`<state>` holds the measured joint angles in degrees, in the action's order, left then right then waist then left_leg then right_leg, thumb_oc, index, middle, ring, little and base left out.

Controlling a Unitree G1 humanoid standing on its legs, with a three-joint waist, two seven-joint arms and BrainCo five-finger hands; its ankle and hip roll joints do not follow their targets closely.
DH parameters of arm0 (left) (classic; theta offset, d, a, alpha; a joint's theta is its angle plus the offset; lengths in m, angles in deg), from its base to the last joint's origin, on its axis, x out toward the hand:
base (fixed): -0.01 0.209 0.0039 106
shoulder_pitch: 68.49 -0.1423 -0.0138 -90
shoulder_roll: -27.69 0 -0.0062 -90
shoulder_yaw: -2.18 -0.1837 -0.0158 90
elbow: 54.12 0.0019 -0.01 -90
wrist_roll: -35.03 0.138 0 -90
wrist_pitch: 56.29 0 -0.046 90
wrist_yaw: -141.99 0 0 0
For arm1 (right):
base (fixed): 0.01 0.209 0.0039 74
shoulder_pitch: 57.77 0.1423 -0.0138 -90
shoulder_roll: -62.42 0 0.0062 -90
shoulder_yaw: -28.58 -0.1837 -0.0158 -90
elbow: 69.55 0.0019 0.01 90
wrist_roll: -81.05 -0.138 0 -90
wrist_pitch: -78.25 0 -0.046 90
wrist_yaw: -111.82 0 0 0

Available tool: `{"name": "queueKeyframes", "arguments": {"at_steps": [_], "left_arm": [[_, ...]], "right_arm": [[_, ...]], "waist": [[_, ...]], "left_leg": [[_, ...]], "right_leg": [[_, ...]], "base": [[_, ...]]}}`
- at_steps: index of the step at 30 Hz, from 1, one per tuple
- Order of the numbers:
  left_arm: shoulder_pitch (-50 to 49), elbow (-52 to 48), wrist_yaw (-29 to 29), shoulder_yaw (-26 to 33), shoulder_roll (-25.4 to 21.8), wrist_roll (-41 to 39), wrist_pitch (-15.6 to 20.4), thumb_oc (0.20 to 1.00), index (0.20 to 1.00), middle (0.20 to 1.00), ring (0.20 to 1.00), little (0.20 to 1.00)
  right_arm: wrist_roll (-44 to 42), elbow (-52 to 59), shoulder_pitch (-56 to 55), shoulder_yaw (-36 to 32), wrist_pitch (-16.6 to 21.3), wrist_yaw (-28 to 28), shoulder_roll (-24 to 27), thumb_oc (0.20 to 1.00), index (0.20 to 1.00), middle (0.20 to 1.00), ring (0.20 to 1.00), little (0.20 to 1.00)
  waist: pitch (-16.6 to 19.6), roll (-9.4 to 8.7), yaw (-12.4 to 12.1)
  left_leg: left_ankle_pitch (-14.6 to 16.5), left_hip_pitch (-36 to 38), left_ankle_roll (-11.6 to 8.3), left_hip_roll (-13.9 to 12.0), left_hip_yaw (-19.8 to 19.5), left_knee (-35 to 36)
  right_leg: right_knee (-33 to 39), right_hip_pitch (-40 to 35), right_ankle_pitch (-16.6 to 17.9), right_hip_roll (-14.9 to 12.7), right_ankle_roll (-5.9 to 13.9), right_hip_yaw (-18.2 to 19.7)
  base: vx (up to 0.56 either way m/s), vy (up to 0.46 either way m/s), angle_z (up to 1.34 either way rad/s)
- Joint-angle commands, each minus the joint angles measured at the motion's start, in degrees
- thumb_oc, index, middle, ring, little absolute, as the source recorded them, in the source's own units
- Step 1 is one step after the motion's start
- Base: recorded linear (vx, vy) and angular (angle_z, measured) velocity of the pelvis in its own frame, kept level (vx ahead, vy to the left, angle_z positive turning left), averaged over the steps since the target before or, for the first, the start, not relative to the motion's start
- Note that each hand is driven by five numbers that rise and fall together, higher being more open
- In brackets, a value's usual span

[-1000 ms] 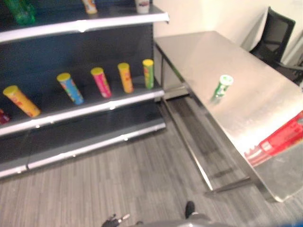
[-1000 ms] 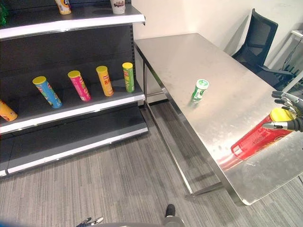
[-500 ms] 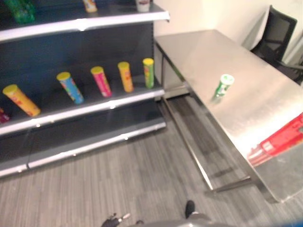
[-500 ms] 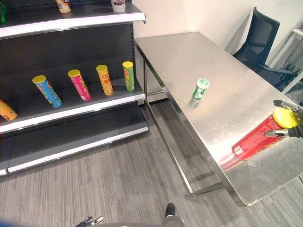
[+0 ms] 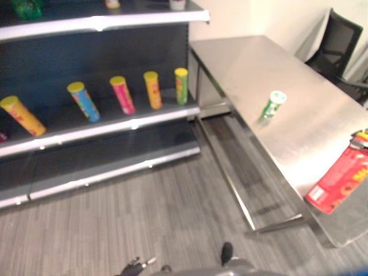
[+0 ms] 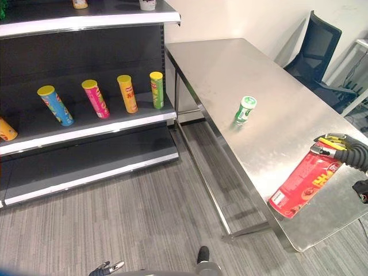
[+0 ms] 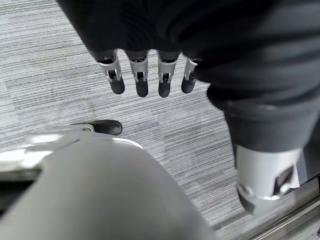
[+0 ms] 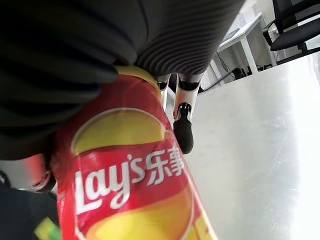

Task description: Put the goods on the table back onto the shelves and tidy them up.

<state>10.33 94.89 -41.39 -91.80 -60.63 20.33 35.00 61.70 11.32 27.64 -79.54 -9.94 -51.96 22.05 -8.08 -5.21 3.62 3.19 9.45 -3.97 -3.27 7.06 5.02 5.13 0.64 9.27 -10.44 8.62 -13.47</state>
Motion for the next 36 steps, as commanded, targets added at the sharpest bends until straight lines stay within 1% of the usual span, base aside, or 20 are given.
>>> {"name": "queueKeyframes", "arguments": {"at_steps": [1,3,5,6,7,8,9,11,13,18,19,22,23,24,25,28,31,34,35,36], "left_arm": [[2.5,-0.2,1.0,0.0,-2.3,-0.3,1.3,1.0,1.0,1.0,1.0,1.0],[2.8,-0.8,1.4,-0.1,-2.6,-0.3,1.5,1.0,1.0,1.0,1.0,1.0],[3.5,-1.4,2.1,-0.3,-3.6,-0.3,1.7,1.0,1.0,1.0,1.0,1.0],[3.5,-1.4,2.1,-0.3,-3.5,-0.3,1.7,1.0,1.0,1.0,1.0,1.0],[3.7,-2.0,2.6,0.1,-4.2,-0.7,1.9,1.0,1.0,1.0,1.0,1.0],[3.7,-2.0,2.6,0.1,-4.2,-0.7,1.8,1.0,1.0,1.0,1.0,1.0],[3.9,-1.6,2.9,0.6,-4.4,-1.1,2.1,1.0,1.0,1.0,1.0,1.0],[3.9,-1.2,3.0,0.9,-4.2,-1.3,2.0,1.0,1.0,1.0,1.0,1.0],[3.3,-1.5,4.1,2.5,-3.6,-3.3,1.9,1.0,1.0,1.0,1.0,1.0],[3.0,-3.9,4.3,2.2,-3.3,-3.6,1.8,1.0,1.0,1.0,1.0,1.0],[3.1,-4.7,4.6,2.2,-2.4,-5.0,1.5,1.0,1.0,1.0,1.0,1.0],[2.3,-4.5,4.5,2.5,-1.6,-5.5,1.5,1.0,1.0,1.0,1.0,1.0],[1.6,-4.0,5.0,2.9,-1.2,-6.0,1.5,1.0,1.0,1.0,1.0,1.0],[1.5,-4.0,5.0,2.9,-1.2,-6.0,1.5,1.0,1.0,1.0,1.0,1.0],[1.6,-3.5,5.4,3.4,-1.2,-6.3,1.4,1.0,1.0,1.0,1.0,1.0],[1.3,-3.8,6.3,4.6,-0.7,-7.2,1.9,1.0,1.0,1.0,1.0,1.0],[1.1,-4.2,6.5,4.7,-0.6,-7.1,2.0,1.0,1.0,1.0,1.0,1.0],[1.1,-4.2,6.5,4.7,-0.6,-7.1,2.0,1.0,1.0,1.0,1.0,1.0],[3.1,-5.7,6.0,2.5,-3.5,-3.5,2.1,1.0,1.0,1.0,1.0,1.0],[3.9,-5.6,5.9,1.6,-4.1,-2.4,1.9,1.0,1.0,1.0,1.0,1.0]], "right_arm": [[-2.7,4.7,10.6,-1.9,6.0,-8.8,-0.3,0.2,0.2,0.2,0.2,0.2],[-0.5,6.6,14.6,-0.9,7.0,-11.3,0.3,0.2,0.2,0.2,0.2,0.2],[0.9,9.2,17.7,-0.9,8.4,-13.9,0.3,0.2,0.2,0.2,0.2,0.2],[1.0,9.3,17.7,-0.8,8.3,-13.9,0.3,0.2,0.2,0.2,0.2,0.2],[2.2,11.1,19.4,-1.4,9.1,-15.5,0.6,0.2,0.2,0.2,0.2,0.2],[2.2,11.2,19.4,-1.4,9.0,-15.6,0.6,0.2,0.2,0.2,0.2,0.2],[2.0,12.7,22.2,-0.7,9.4,-16.0,0.7,0.2,0.2,0.2,0.2,0.2],[2.2,13.4,23.2,0.1,9.6,-16.4,0.4,0.2,0.2,0.2,0.2,0.2],[2.9,17.8,24.4,0.6,10.3,-17.2,-1.3,0.2,0.2,0.2,0.2,0.2],[5.7,21.8,26.1,0.2,10.9,-18.8,-1.2,0.2,0.2,0.2,0.2,0.2],[6.1,22.4,25.7,-0.5,11.0,-19.7,-1.2,0.2,0.2,0.2,0.2,0.2],[6.9,22.7,24.6,-1.2,10.6,-19.8,-2.2,0.2,0.2,0.2,0.2,0.2],[7.4,22.5,24.4,-0.3,10.4,-19.5,-2.9,0.2,0.2,0.2,0.2,0.2],[7.5,22.5,24.4,-0.2,10.4,-19.5,-3.0,0.2,0.2,0.2,0.2,0.2],[9.0,22.8,24.6,1.4,9.8,-18.7,-1.9,0.2,0.2,0.2,0.2,0.2],[9.6,23.2,23.5,2.2,9.4,-18.3,-1.6,0.2,0.2,0.2,0.2,0.2],[10.5,23.5,22.2,1.7,9.1,-18.2,-1.7,0.2,0.2,0.2,0.2,0.2],[10.5,23.6,22.2,1.7,9.0,-18.2,-1.7,0.2,0.2,0.2,0.2,0.2],[13.4,23.9,18.0,-0.1,7.1,-16.9,-3.8,0.2,0.2,0.2,0.2,0.2],[14.1,23.8,16.8,-0.8,6.8,-16.8,-4.6,0.2,0.2,0.2,0.2,0.2]], "waist": [[-1.0,-1.4,-3.8],[-1.4,-1.03,-4.5],[-1.9,0.01,-5.0],[-2.0,0.0,-4.9],[-1.4,0.53,-5.5],[-1.4,0.49,-5.4],[-0.2,0.15,-6.8],[0.5,-0.19,-7.2],[1.1,-0.46,-8.6],[-0.8,0.03,-10.3],[-2.2,0.34,-9.9],[-1.8,0.68,-9.7],[-1.2,0.85,-9.8],[-1.2,0.92,-9.7],[-1.0,0.98,-9.3],[-0.9,2.29,-7.6],[-0.5,3.12,-7.5],[-0.5,3.12,-7.5],[1.1,4.14,-6.6],[1.1,3.82,-6.1]], "left_leg": [[-2.4,-1.4,-1.63,-0.8,0.3,0.0],[-2.4,-1.3,-1.07,-0.5,0.2,0.0],[-3.4,-2.2,-0.19,-1.1,-1.4,0.0],[-3.3,-2.1,-0.23,-1.1,-1.4,0.0],[-4.4,-3.3,0.2,-1.2,-2.5,0.0],[-5.1,-3.7,0.21,-1.2,-2.5,0.0],[-6.0,-4.8,-0.09,-1.0,-3.4,0.0],[-6.1,-5.3,-0.46,-1.0,-3.9,0.0],[-8.0,-7.4,-2.22,-2.4,-6.2,-0.5],[-8.6,-11.9,-3.98,-3.0,-9.6,-5.6],[-8.9,-15.0,-4.58,-3.6,-8.2,-8.9],[-9.3,-14.8,-4.74,-5.6,-7.4,-8.0],[-10.2,-13.9,-5.86,-8.6,-7.9,-6.6],[-10.3,-13.7,-5.97,-8.8,-7.9,-6.2],[-12.2,-13.1,-7.3,-13.9,-7.2,-5.2],[-18.2,-11.9,-9.53,-21.7,-6.0,-2.7],[-21.3,-11.6,-10.81,-23.8,-6.1,-1.8],[-21.3,-11.5,-10.81,-23.8,-6.1,-1.8],[-12.2,-12.2,-11.03,-23.0,-9.8,-5.7],[-10.1,-12.4,-11.03,-21.9,-8.9,-6.1]], "right_leg": [[-4.0,-0.5,3.6,-7.0,6.38,-0.4],[-8.0,0.8,3.6,-7.5,6.38,0.4],[-13.9,1.3,-0.9,-5.3,6.38,2.9],[-14.5,1.5,-1.3,-5.3,6.38,3.0],[-17.0,0.9,-4.3,-2.4,5.85,5.4],[-17.0,1.3,-3.7,-2.4,5.69,5.4],[-12.9,-1.3,-7.1,-0.7,3.81,4.7],[-10.5,-2.5,-7.5,-0.3,3.12,3.9],[-4.8,-4.6,-8.3,2.6,2.1,3.3],[-1.2,-7.4,-8.6,3.7,0.85,-0.8],[-0.6,-8.3,-8.4,3.2,0.83,-4.2],[-0.5,-8.4,-8.2,2.7,1.18,-5.5],[-0.7,-8.4,-7.8,1.8,1.84,-5.8],[-0.7,-8.5,-7.8,1.9,1.8,-5.8],[-1.1,-7.8,-7.0,-0.9,3.25,-6.4],[-3.0,-6.6,-6.6,-5.7,6.08,-5.9],[-3.9,-6.2,-6.6,-6.6,6.38,-5.4],[-3.9,-6.2,-6.6,-6.6,6.38,-5.4],[-6.3,-6.5,-2.3,-15.4,6.38,-3.3],[-7.7,-6.3,1.8,-17.2,6.38,-3.0]], "base": [[-0.07,0.041,-0.29],[-0.09,0.032,-0.16],[-0.11,0.043,-0.02],[-0.09,0.011,0.14],[-0.09,-0.01,0.22],[-0.11,-0.066,0.32],[-0.03,-0.108,0.27],[-0.01,-0.15,0.39],[-0.07,-0.208,0.46],[-0.06,-0.11,0.61],[-0.13,-0.003,1.18],[-0.06,0.1,1.46],[0.01,0.11,0.37],[0.0,0.348,0.14],[-0.02,0.349,0.21],[-0.01,0.459,0.11],[0.03,0.205,-0.09],[0.07,0.285,-0.11],[0.23,0.989,0.07],[0.23,0.995,0.27]]}}
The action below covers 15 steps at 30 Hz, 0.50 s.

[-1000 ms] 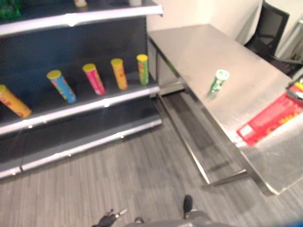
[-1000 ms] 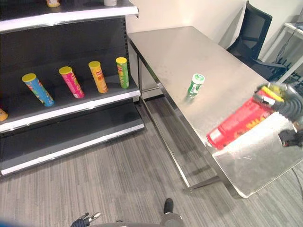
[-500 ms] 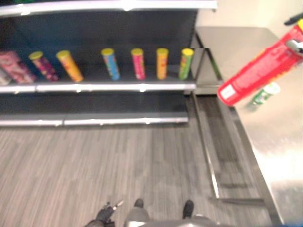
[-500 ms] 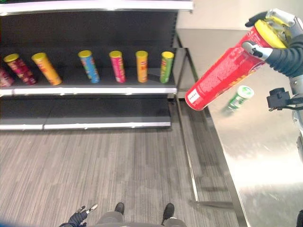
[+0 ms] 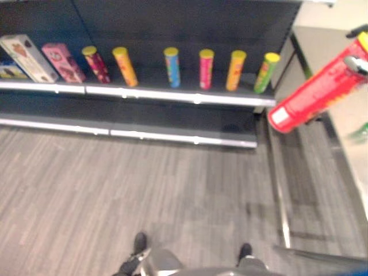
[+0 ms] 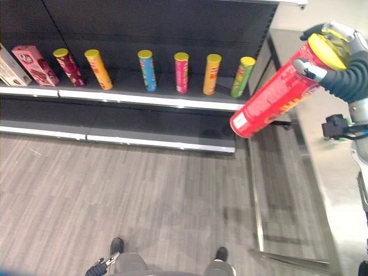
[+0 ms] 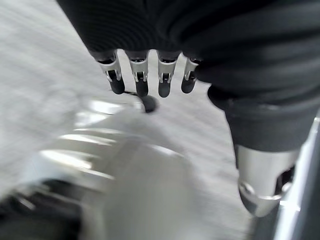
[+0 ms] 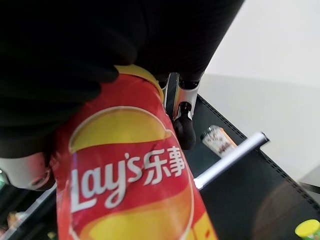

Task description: Put the goods on the table back onto the shelves and tidy them up.

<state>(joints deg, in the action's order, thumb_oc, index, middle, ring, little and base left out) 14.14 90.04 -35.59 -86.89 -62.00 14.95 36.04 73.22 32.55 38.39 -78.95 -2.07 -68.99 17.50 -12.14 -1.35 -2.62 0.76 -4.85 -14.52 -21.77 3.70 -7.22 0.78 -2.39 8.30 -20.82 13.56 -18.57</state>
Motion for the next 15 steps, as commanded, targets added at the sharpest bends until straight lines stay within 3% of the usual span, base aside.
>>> {"name": "queueKeyframes", "arguments": {"at_steps": [1,2,3,4,5,7,8,9,10,11,12,13,15], "left_arm": [[0.1,-0.7,0.1,-3.4,-2.8,3.0,0.9,1.0,1.0,1.0,1.0,1.0],[0.7,-1.4,-0.3,-4.4,-3.6,4.1,0.9,1.0,1.0,1.0,1.0,1.0],[1.4,-1.9,-0.4,-4.8,-4.7,5.3,1.0,1.0,1.0,1.0,1.0,1.0],[1.4,-2.8,0.0,-2.7,-6.5,3.4,0.8,1.0,1.0,1.0,1.0,1.0],[1.4,-2.8,0.0,-2.7,-6.5,3.3,0.8,1.0,1.0,1.0,1.0,1.0],[1.4,-0.6,0.2,-0.8,-6.4,1.6,0.5,1.0,1.0,1.0,1.0,1.0],[1.5,-0.5,0.2,-0.6,-6.4,1.6,0.6,1.0,1.0,1.0,1.0,1.0],[1.0,2.1,0.3,0.2,-5.8,1.4,-0.2,1.0,1.0,1.0,1.0,1.0],[0.7,3.3,0.3,0.6,-5.3,1.5,-0.5,1.0,1.0,1.0,1.0,1.0],[0.7,3.3,0.2,0.8,-5.2,1.5,-0.5,1.0,1.0,1.0,1.0,1.0],[-0.2,4.6,0.0,1.1,-4.2,2.8,-1.0,1.0,1.0,1.0,1.0,1.0],[-0.2,4.6,0.0,1.2,-4.1,2.9,-1.0,1.0,1.0,1.0,1.0,1.0],[-1.1,4.3,-0.2,1.6,-2.6,3.9,-1.2,1.0,1.0,1.0,1.0,1.0]], "right_arm": [[2.6,2.8,5.6,-1.8,-1.1,0.2,-0.2,0.2,0.2,0.2,0.2,0.2],[3.1,2.6,4.8,-1.6,-1.5,0.5,-0.8,0.2,0.2,0.2,0.2,0.2],[4.4,2.4,4.4,-1.6,-1.7,-0.1,-1.6,0.2,0.2,0.2,0.2,0.2],[5.4,2.0,6.3,1.5,-1.5,-0.6,-2.8,0.2,0.2,0.2,0.2,0.2],[5.4,2.0,6.5,1.6,-1.5,-0.6,-2.8,0.2,0.2,0.2,0.2,0.2],[6.0,1.9,7.3,3.6,-1.8,0.8,-4.0,0.2,0.2,0.2,0.2,0.2],[6.0,1.8,7.6,3.8,-1.8,0.8,-4.0,0.2,0.2,0.2,0.2,0.2],[7.9,1.9,9.2,6.4,-2.0,0.9,-3.9,0.2,0.2,0.2,0.2,0.2],[8.8,1.9,10.0,7.9,-1.8,1.0,-4.1,0.2,0.2,0.2,0.2,0.2],[8.9,1.7,10.5,8.4,-1.8,0.9,-4.1,0.2,0.2,0.2,0.2,0.2],[11.6,1.0,12.3,10.4,-2.0,0.6,-3.7,0.2,0.2,0.2,0.2,0.2],[11.7,0.8,12.8,10.8,-2.0,0.5,-3.7,0.2,0.2,0.2,0.2,0.2],[13.5,1.2,14.7,12.6,-2.5,1.1,-2.9,0.2,0.2,0.2,0.2,0.2]], "waist": [[5.2,-0.39,-0.1],[4.9,-0.79,0.2],[4.5,-1.46,0.0],[3.1,-1.17,-0.7],[3.1,-1.31,-0.6],[2.8,-1.03,-0.4],[2.8,-1.06,-0.3],[2.6,-0.86,-0.9],[2.6,-0.9,-1.0],[2.7,-0.82,-0.8],[2.7,-1.32,-1.0],[2.8,-1.23,-0.9],[2.7,-1.85,-1.6]], "left_leg": [[-7.4,1.7,-0.48,-3.1,-5.4,5.8],[-5.6,2.2,-0.48,-1.6,-5.0,5.9],[-4.6,2.5,-0.31,0.3,-3.5,5.7],[-4.6,4.1,3.18,4.8,0.2,7.7],[-4.8,3.9,3.26,4.9,0.2,7.8],[-5.5,5.1,5.21,8.1,1.3,10.1],[-5.7,5.0,5.24,8.1,1.3,10.2],[-6.1,5.5,7.48,11.3,1.9,11.0],[-6.3,5.7,8.53,12.8,2.2,11.2],[-6.5,5.5,8.51,12.7,2.3,11.3],[-5.6,6.3,9.73,15.9,2.7,11.2],[-5.9,6.0,9.76,15.8,2.8,11.3],[-5.1,6.8,10.2,18.3,3.3,11.1]], "right_leg": [[-3.2,-3.1,3.0,-7.2,1.44,2.3],[-4.6,-1.9,6.7,-8.5,1.44,2.8],[-5.5,-0.4,13.0,-10.7,1.44,2.3],[-10.2,2.1,7.9,-9.6,1.44,-1.5],[-10.3,2.4,8.0,-9.7,1.44,-1.4],[-12.0,3.6,-0.7,-2.5,0.52,0.2],[-12.0,3.8,-0.6,-2.5,0.47,0.3],[-13.2,3.9,-6.4,4.8,-2.15,-0.2],[-13.7,4.2,-8.8,9.1,-3.59,0.1],[-13.6,4.4,-8.6,9.2,-3.76,0.1],[-12.9,5.0,-10.9,14.7,-5.32,1.4],[-12.5,5.2,-10.5,14.8,-5.4,1.5],[-6.6,3.1,-10.3,15.7,-7.77,0.4]], "base": [[0.06,0.264,0.22],[0.0,0.267,0.13],[-0.04,0.787,-0.01],[-0.07,0.664,-0.05],[-0.02,0.741,-0.31],[0.05,0.362,-0.31],[0.02,0.435,-0.06],[0.0,0.403,0.05],[0.0,0.4,-0.3],[0.01,0.325,-0.37],[0.0,0.209,-0.39],[0.0,0.278,-0.19],[0.0,0.114,-0.25]]}}
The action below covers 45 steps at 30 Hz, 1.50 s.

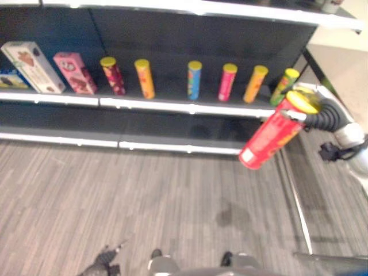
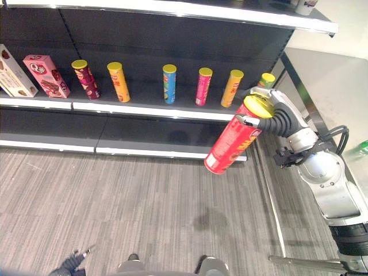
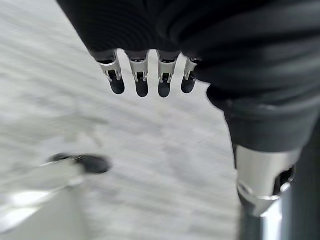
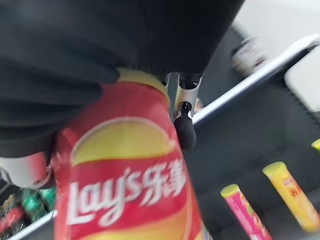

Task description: Put the goods on the table back onto the shelves and tidy them up.

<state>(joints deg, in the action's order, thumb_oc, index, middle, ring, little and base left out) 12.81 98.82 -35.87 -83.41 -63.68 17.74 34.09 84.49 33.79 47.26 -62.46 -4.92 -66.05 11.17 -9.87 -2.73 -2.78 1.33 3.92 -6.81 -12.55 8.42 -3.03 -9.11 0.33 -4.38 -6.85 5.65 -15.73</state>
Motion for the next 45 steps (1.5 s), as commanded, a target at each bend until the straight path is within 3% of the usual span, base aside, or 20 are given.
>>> {"name": "queueKeyframes", "arguments": {"at_steps": [1,6,11,12,13,17,18,19,20,22,24,26,27,28,29,32,35,40,42,45], "left_arm": [[0.0,-4.7,-0.1,-2.1,-0.4,1.6,0.8,1.0,1.0,1.0,1.0,1.0],[-0.4,-8.9,0.8,-3.1,1.4,-1.0,0.9,1.0,1.0,1.0,1.0,1.0],[-0.3,-11.0,2.5,-3.2,1.0,-3.6,1.5,1.0,1.0,1.0,1.0,1.0],[-0.4,-11.0,2.5,-3.3,1.0,-3.6,1.5,1.0,1.0,1.0,1.0,1.0],[-0.2,-11.8,3.2,-3.3,0.6,-4.3,2.0,1.0,1.0,1.0,1.0,1.0],[-0.1,-12.7,3.5,-3.7,-0.5,-4.5,2.2,1.0,1.0,1.0,1.0,1.0],[0.1,-12.5,3.6,-4.1,-1.0,-4.4,2.2,1.0,1.0,1.0,1.0,1.0],[1.0,-11.7,3.6,-4.6,-1.4,-3.7,1.9,1.0,1.0,1.0,1.0,1.0],[1.1,-11.6,3.5,-4.9,-1.6,-3.7,1.9,1.0,1.0,1.0,1.0,1.0],[2.6,-11.2,1.8,-7.6,-3.7,1.0,1.7,1.0,1.0,1.0,1.0,1.0],[2.8,-11.3,1.8,-7.5,-5.0,1.8,1.9,1.0,1.0,1.0,1.0,1.0],[2.8,-11.7,1.3,-6.8,-6.1,1.9,1.6,1.0,1.0,1.0,1.0,1.0],[2.8,-9.7,1.1,-5.4,-6.3,1.2,1.3,1.0,1.0,1.0,1.0,1.0],[2.8,-9.7,1.1,-5.4,-6.3,1.2,1.3,1.0,1.0,1.0,1.0,1.0],[2.1,-7.8,1.1,-4.4,-5.6,1.0,1.0,1.0,1.0,1.0,1.0,1.0],[1.4,-5.8,1.2,-2.4,-3.4,-0.3,0.7,1.0,1.0,1.0,1.0,1.0],[2.0,-5.5,1.0,-2.8,-1.9,-0.2,0.6,1.0,1.0,1.0,1.0,1.0],[1.7,-7.0,0.8,-3.6,0.8,0.5,0.8,1.0,1.0,1.0,1.0,1.0],[1.7,-7.9,1.0,-3.6,1.5,-0.9,0.6,1.0,1.0,1.0,1.0,1.0],[1.7,-9.4,1.2,-4.2,1.7,-1.7,0.5,1.0,1.0,1.0,1.0,1.0]], "right_arm": [[2.1,-0.5,6.6,-2.7,0.2,-2.1,3.0,0.2,0.2,0.2,0.2,0.2],[4.7,-2.3,9.5,1.5,-0.5,-2.7,1.5,0.2,0.2,0.2,0.2,0.2],[3.7,-2.5,7.1,0.8,-1.1,-1.7,2.8,0.2,0.2,0.2,0.2,0.2],[3.7,-2.5,6.9,0.7,-1.1,-1.7,2.8,0.2,0.2,0.2,0.2,0.2],[3.9,-3.1,5.6,-0.4,-1.2,-2.5,3.2,0.2,0.2,0.2,0.2,0.2],[4.2,-2.3,3.4,-2.6,-1.5,-2.7,3.6,0.2,0.2,0.2,0.2,0.2],[4.2,-1.8,3.4,-3.1,-1.5,-2.9,3.2,0.2,0.2,0.2,0.2,0.2],[4.7,-0.9,1.6,-4.4,-1.5,-2.4,1.4,0.2,0.2,0.2,0.2,0.2],[4.8,-0.4,0.8,-5.1,-1.6,-2.2,1.2,0.2,0.2,0.2,0.2,0.2],[6.7,-0.3,-1.2,-6.2,-2.6,-2.0,-0.1,0.2,0.2,0.2,0.2,0.2],[6.4,-0.6,-1.0,-5.8,-2.6,-2.6,-0.8,0.2,0.2,0.2,0.2,0.2],[6.2,-1.1,0.7,-4.7,-2.2,-2.8,-0.6,0.2,0.2,0.2,0.2,0.2],[4.0,-1.4,1.5,-4.2,-1.8,-2.3,-0.8,0.2,0.2,0.2,0.2,0.2],[4.0,-1.4,1.5,-4.2,-1.8,-2.3,-0.8,0.2,0.2,0.2,0.2,0.2],[2.5,-2.2,4.0,-2.2,-1.4,-2.4,-1.2,0.2,0.2,0.2,0.2,0.2],[2.3,-2.9,5.8,-0.6,-0.9,-2.3,-0.7,0.2,0.2,0.2,0.2,0.2],[2.1,-2.4,6.3,-0.6,-0.9,-2.3,-0.2,0.2,0.2,0.2,0.2,0.2],[2.7,-2.2,6.7,-0.7,-1.1,-2.2,0.3,0.2,0.2,0.2,0.2,0.2],[3.2,-2.0,8.0,-0.2,-1.0,-3.2,0.2,0.2,0.2,0.2,0.2,0.2],[4.1,-1.2,8.2,0.3,-0.7,-3.0,0.6,0.2,0.2,0.2,0.2,0.2]], "waist": [[0.5,-0.54,-1.3],[-0.9,-0.26,-2.5],[-1.1,-0.81,-2.1],[-1.1,-0.73,-2.1],[-0.9,0.07,-1.5],[0.0,1.48,-2.1],[0.2,1.82,-2.4],[0.8,2.19,-1.3],[0.8,1.82,-1.7],[0.4,2.02,0.0],[0.0,2.03,0.2],[-0.7,2.69,1.0],[-0.9,2.68,1.1],[-0.9,2.68,1.1],[-1.0,2.55,0.0],[-1.4,1.37,0.6],[-1.3,0.61,1.3],[-0.8,-0.41,0.4],[-1.4,-1.08,0.0],[-3.2,-1.46,-1.3]], "left_leg": [[-5.0,-1.9,2.66,9.7,-2.1,6.3],[-2.0,-5.3,1.64,9.1,-2.0,-1.0],[-8.3,-8.6,-2.81,-6.1,-7.5,0.4],[-8.4,-8.4,-2.93,-6.2,-7.5,0.6],[-14.4,-10.5,-5.46,-13.2,-9.2,2.7],[-18.2,-10.7,-8.19,-16.9,-13.6,4.0],[-18.4,-11.2,-8.19,-16.6,-15.3,2.8],[-10.4,-10.9,-8.19,-14.7,-13.7,0.1],[-9.8,-11.0,-8.19,-14.4,-13.6,-0.7],[-5.2,-9.8,-7.25,-8.6,-11.0,-1.1],[-4.9,-8.7,-5.92,-6.5,-9.5,-0.6],[-4.9,-7.0,-3.32,-3.3,-8.0,1.4],[-5.0,-5.2,-1.65,-0.4,-5.6,4.1],[-5.0,-5.2,-1.65,-0.4,-5.6,4.1],[-5.4,-3.7,-0.77,1.8,-3.9,6.2],[-4.8,-2.2,0.98,5.9,-2.9,7.4],[-4.2,-2.1,1.73,8.3,-3.1,7.4],[-2.2,-1.9,2.23,10.1,-2.9,6.1],[0.7,-4.8,1.92,10.4,-3.1,-2.7],[-1.5,-10.2,-0.67,10.8,-4.8,-14.0]], "right_leg": [[5.3,-0.5,3.1,2.2,0.22,-0.3],[11.1,-3.3,5.8,0.7,2.09,-2.6],[8.0,-2.3,4.4,-7.8,6.91,-0.4],[7.8,-2.2,4.2,-7.7,6.88,-0.4],[4.8,-2.1,2.9,-12.1,9.35,2.0],[0.9,-2.4,1.0,-15.7,9.35,5.9],[1.0,-3.3,1.9,-17.5,9.35,6.4],[0.8,-4.1,8.1,-20.8,9.35,6.6],[1.5,-4.3,8.6,-21.1,9.35,6.7],[-0.9,-2.4,21.6,-25.0,9.35,8.9],[-1.6,-1.0,23.2,-25.5,9.35,8.6],[-4.3,0.9,18.8,-22.0,8.39,7.8],[-3.9,2.1,10.9,-15.0,6.49,3.2],[-3.9,2.1,10.9,-15.0,6.49,3.2],[-1.2,1.5,8.0,-11.4,5.09,-3.2],[3.2,4.1,6.3,-1.2,3.61,-1.9],[7.0,5.0,6.7,2.3,2.26,-0.2],[12.6,1.3,7.9,2.9,2.06,-1.7],[13.0,0.2,7.6,2.5,1.61,-1.5],[13.4,-2.3,6.6,1.8,0.83,-1.5]], "base": [[0.03,0.087,-0.18],[0.0,0.116,0.03],[0.1,0.402,0.05],[0.22,0.591,0.02],[0.18,0.457,0.05],[0.29,0.6,-0.06],[0.21,0.457,-0.37],[0.21,0.466,-0.52],[0.2,0.444,-0.4],[0.24,0.571,-0.08],[0.18,0.612,0.0],[0.15,0.674,-0.11],[0.11,0.363,-0.28],[0.18,0.622,-0.3],[0.1,0.386,-0.2],[0.12,0.334,-0.65],[0.13,0.172,-0.07],[0.1,0.055,0.28],[0.09,-0.03,0.12],[0.1,-0.01,0.13]]}}
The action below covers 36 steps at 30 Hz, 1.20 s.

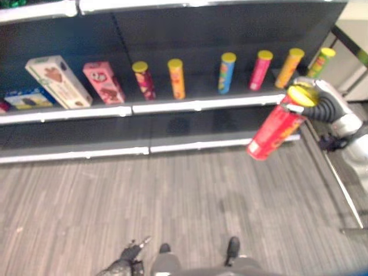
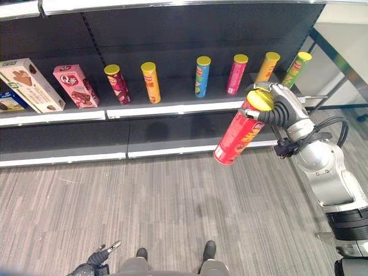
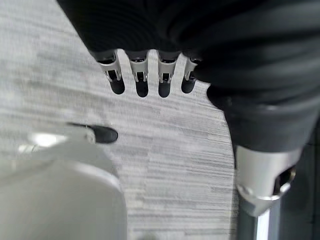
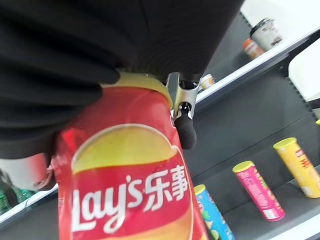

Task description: Put the goods on the table back onto the shelves and tidy them up.

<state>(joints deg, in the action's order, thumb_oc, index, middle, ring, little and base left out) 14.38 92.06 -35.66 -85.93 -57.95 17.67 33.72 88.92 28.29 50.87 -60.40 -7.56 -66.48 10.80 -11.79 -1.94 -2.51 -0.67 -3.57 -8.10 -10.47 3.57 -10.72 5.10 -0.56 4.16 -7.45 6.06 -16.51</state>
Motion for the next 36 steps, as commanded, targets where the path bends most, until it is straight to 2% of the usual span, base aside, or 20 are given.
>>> {"name": "queueKeyframes", "arguments": {"at_steps": [1,2,4,5,6,7,8,10,11,13,15,19,21,24,25,26,29,31,34,36], "left_arm": [[0.2,-2.6,1.0,-1.7,-4.1,-1.7,0.8,1.0,1.0,1.0,1.0,1.0],[0.1,-3.4,1.0,-1.7,-3.9,-2.5,0.7,1.0,1.0,1.0,1.0,1.0],[-0.2,-3.5,1.1,-1.8,-4.0,-2.5,0.6,1.0,1.0,1.0,1.0,1.0],[-0.4,-3.3,1.2,-1.9,-4.0,-2.4,0.6,1.0,1.0,1.0,1.0,1.0],[-0.7,-3.2,1.5,-2.2,-3.9,-2.3,0.6,1.0,1.0,1.0,1.0,1.0],[-0.7,-3.2,1.6,-2.2,-3.9,-2.3,0.6,1.0,1.0,1.0,1.0,1.0],[-0.8,-3.0,1.7,-2.4,-3.8,-2.2,0.7,1.0,1.0,1.0,1.0,1.0],[-1.1,-2.4,2.0,-2.7,-3.9,-2.2,0.9,1.0,1.0,1.0,1.0,1.0],[-1.1,-2.4,2.0,-2.7,-3.9,-2.2,0.9,1.0,1.0,1.0,1.0,1.0],[-1.7,-2.2,2.6,-2.2,-4.0,-2.8,1.1,1.0,1.0,1.0,1.0,1.0],[-1.8,-1.2,2.8,-2.1,-4.0,-2.9,1.2,1.0,1.0,1.0,1.0,1.0],[-0.6,0.4,2.1,-2.5,-5.4,-1.4,0.9,1.0,1.0,1.0,1.0,1.0],[0.1,-1.3,2.1,-3.1,-7.6,-0.7,1.2,1.0,1.0,1.0,1.0,1.0],[0.1,-2.2,2.1,-3.3,-8.1,-1.1,1.3,1.0,1.0,1.0,1.0,1.0],[-0.3,-1.7,1.6,-3.4,-8.5,-1.3,0.9,1.0,1.0,1.0,1.0,1.0],[-0.7,-1.5,1.5,-3.2,-8.5,-1.5,0.8,1.0,1.0,1.0,1.0,1.0],[-1.1,-1.4,0.6,-2.8,-7.8,-2.2,0.7,1.0,1.0,1.0,1.0,1.0],[-0.5,-1.1,0.4,-2.9,-7.4,-2.2,0.6,1.0,1.0,1.0,1.0,1.0],[0.3,-0.4,-0.1,-3.1,-7.1,-1.1,0.7,1.0,1.0,1.0,1.0,1.0],[0.7,-0.5,-0.3,-3.4,-7.0,-0.5,0.7,1.0,1.0,1.0,1.0,1.0]], "right_arm": [[-0.3,4.3,4.6,-1.8,2.0,-2.6,0.9,0.2,0.2,0.2,0.2,0.2],[-0.1,4.7,3.8,-2.4,1.7,-2.4,1.5,0.2,0.2,0.2,0.2,0.2],[-0.1,4.9,3.4,-2.8,1.4,-2.4,1.3,0.2,0.2,0.2,0.2,0.2],[0.4,5.0,3.3,-2.9,1.5,-2.5,1.5,0.2,0.2,0.2,0.2,0.2],[0.5,5.2,3.0,-2.8,1.5,-2.8,1.5,0.2,0.2,0.2,0.2,0.2],[0.6,5.2,3.0,-2.8,1.5,-2.8,1.5,0.2,0.2,0.2,0.2,0.2],[0.5,5.1,3.0,-2.6,1.5,-2.9,1.5,0.2,0.2,0.2,0.2,0.2],[0.9,4.4,3.1,-2.2,1.5,-3.5,2.1,0.2,0.2,0.2,0.2,0.2],[0.9,4.4,3.1,-2.2,1.5,-3.5,2.1,0.2,0.2,0.2,0.2,0.2],[1.8,4.5,4.1,-1.4,1.2,-3.4,2.2,0.2,0.2,0.2,0.2,0.2],[2.3,4.1,4.6,-0.5,1.2,-2.9,1.3,0.2,0.2,0.2,0.2,0.2],[3.7,3.9,3.6,-0.8,0.4,-1.8,0.1,0.2,0.2,0.2,0.2,0.2],[4.2,4.0,4.2,-0.2,-0.1,-1.3,0.7,0.2,0.2,0.2,0.2,0.2],[4.4,4.1,4.1,-0.3,-0.3,-1.4,1.1,0.2,0.2,0.2,0.2,0.2],[4.6,3.0,6.0,1.0,-0.5,-1.4,0.6,0.2,0.2,0.2,0.2,0.2],[4.8,2.6,6.1,1.4,-0.5,-1.6,0.4,0.2,0.2,0.2,0.2,0.2],[4.8,2.1,7.6,2.8,-0.3,-0.4,1.5,0.2,0.2,0.2,0.2,0.2],[4.2,2.1,8.5,3.0,-0.1,-1.0,2.2,0.2,0.2,0.2,0.2,0.2],[4.0,2.7,8.6,2.8,0.3,-1.4,2.8,0.2,0.2,0.2,0.2,0.2],[4.6,3.2,8.3,2.5,0.3,-1.3,3.6,0.2,0.2,0.2,0.2,0.2]], "waist": [[-1.3,-2.22,-1.5],[-1.5,-2.25,-1.3],[-1.4,-2.43,-1.4],[-1.3,-2.44,-1.5],[-1.1,-2.06,-1.6],[-1.0,-2.01,-1.6],[-0.8,-1.46,-1.7],[-0.5,-0.91,-2.4],[-0.6,-0.91,-2.4],[0.3,0.61,-3.7],[1.2,1.75,-4.4],[2.1,0.74,-3.6],[1.9,0.42,-3.0],[1.5,0.46,-2.8],[0.3,0.8,-2.3],[0.0,0.99,-1.8],[-2.1,1.74,-0.1],[-2.8,1.28,0.8],[-3.3,0.69,3.1],[-3.2,0.68,3.9]], "left_leg": [[0.7,-3.0,0.57,8.7,-0.1,-6.7],[0.3,-4.5,0.78,6.0,0.3,-4.7],[0.8,-4.8,1.13,5.1,0.4,-2.6],[-0.5,-5.6,1.17,3.4,-0.5,-0.2],[-4.4,-5.8,0.3,-0.4,-1.4,4.7],[-4.7,-5.5,0.17,-0.5,-1.3,5.3],[-8.4,-6.5,-0.92,-3.4,-1.8,8.4],[-12.6,-8.9,-3.6,-7.4,-2.1,13.1],[-12.7,-8.7,-3.61,-7.5,-2.1,13.2],[-14.5,-8.8,-6.0,-9.0,-4.7,14.2],[-13.0,-7.4,-5.37,-8.0,-5.7,13.4],[-10.2,-5.6,-4.18,-5.3,-1.9,12.6],[-8.2,-3.3,-0.68,-1.1,-0.3,13.6],[-7.6,-2.8,0.65,0.5,0.0,13.7],[-5.3,0.6,3.8,3.5,1.3,14.5],[-4.8,1.5,4.29,3.9,1.4,14.8],[-2.8,4.9,5.23,5.0,0.6,15.6],[-1.5,6.2,4.84,6.2,0.0,15.7],[1.2,8.9,4.39,7.2,-2.9,15.7],[2.2,9.7,4.33,7.3,-4.2,15.7]], "right_leg": [[-0.8,-1.4,-2.0,2.5,0.37,-0.8],[-0.8,-1.9,-2.6,1.9,0.78,-0.8],[-0.8,-2.2,-3.0,1.3,1.04,-0.6],[-1.0,-2.5,-3.2,0.9,1.6,-0.1],[-1.6,-2.8,-4.2,0.0,2.44,0.4],[-1.7,-2.7,-4.3,0.1,2.37,0.4],[-2.0,-3.3,-5.3,-0.5,3.12,1.0],[-2.1,-5.8,-7.0,-2.4,4.7,2.6],[-2.1,-5.8,-7.0,-2.4,4.7,2.7],[-1.5,-9.0,-8.0,-4.2,6.5,4.9],[-1.7,-10.4,-7.5,-5.6,7.43,6.2],[-5.5,-9.6,-4.0,-10.6,8.94,7.1],[-13.8,-5.3,2.7,-13.4,8.16,9.2],[-18.1,-3.0,4.8,-14.3,7.47,10.1],[-25.6,1.4,10.3,-17.3,5.91,7.4],[-26.8,2.5,10.4,-16.4,5.78,7.5],[-27.0,10.6,1.5,-8.0,4.01,8.6],[-18.7,12.2,1.8,-5.9,3.95,6.3],[-5.5,13.9,5.1,-2.7,5.35,8.4],[-2.8,14.0,5.9,-1.9,5.82,10.1]], "base": [[0.19,0.073,0.15],[0.11,0.067,0.09],[0.17,0.118,0.18],[0.32,0.283,0.26],[0.26,0.231,0.15],[0.27,0.276,0.07],[0.2,0.205,-0.07],[0.34,0.336,-0.15],[0.32,0.297,-0.29],[0.39,0.382,-0.37],[0.35,0.402,-0.23],[0.25,0.242,-0.34],[0.25,0.365,-0.12],[0.18,0.353,-0.08],[0.24,0.476,0.05],[0.33,0.573,-0.13],[0.24,0.223,-0.27],[0.26,0.03,-0.36],[0.36,-0.036,0.33],[0.28,-0.022,0.89]]}}
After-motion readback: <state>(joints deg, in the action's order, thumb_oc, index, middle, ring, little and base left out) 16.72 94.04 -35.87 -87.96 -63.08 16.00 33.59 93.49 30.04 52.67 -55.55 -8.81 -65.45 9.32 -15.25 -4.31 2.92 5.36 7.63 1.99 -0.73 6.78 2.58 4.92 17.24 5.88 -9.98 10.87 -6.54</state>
